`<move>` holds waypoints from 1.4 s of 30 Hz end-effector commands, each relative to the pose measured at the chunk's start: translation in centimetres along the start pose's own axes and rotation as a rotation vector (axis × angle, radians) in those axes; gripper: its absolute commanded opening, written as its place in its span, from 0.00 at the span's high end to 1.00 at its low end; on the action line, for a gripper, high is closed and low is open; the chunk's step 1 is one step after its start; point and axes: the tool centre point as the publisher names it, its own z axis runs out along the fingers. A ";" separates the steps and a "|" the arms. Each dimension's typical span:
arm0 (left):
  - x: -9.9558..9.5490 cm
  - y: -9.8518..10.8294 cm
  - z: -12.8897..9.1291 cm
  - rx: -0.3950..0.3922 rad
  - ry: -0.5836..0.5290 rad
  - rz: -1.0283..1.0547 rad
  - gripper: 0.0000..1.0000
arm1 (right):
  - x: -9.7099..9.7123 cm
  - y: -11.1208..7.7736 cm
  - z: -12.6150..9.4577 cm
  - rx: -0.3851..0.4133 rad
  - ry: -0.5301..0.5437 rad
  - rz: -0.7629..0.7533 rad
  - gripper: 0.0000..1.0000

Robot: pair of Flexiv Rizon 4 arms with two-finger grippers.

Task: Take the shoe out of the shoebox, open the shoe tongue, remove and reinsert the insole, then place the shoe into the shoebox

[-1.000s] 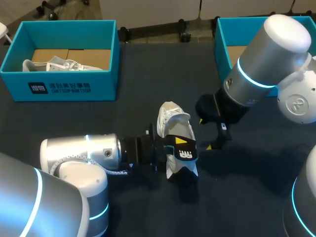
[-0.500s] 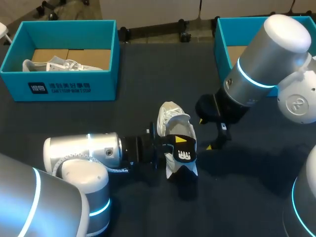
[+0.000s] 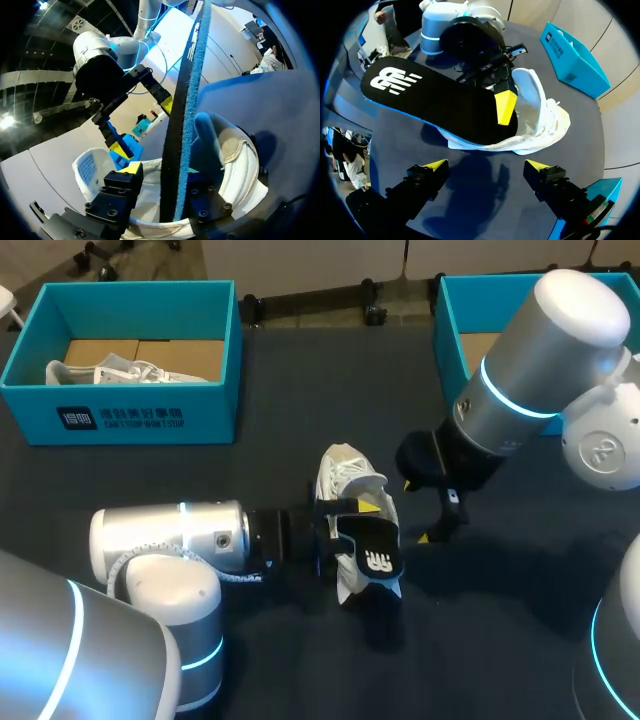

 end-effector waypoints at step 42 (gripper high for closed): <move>0.6 -4.9 -3.6 -0.045 0.060 -0.069 0.85 | 0.0 0.1 0.1 0.002 0.000 0.000 0.00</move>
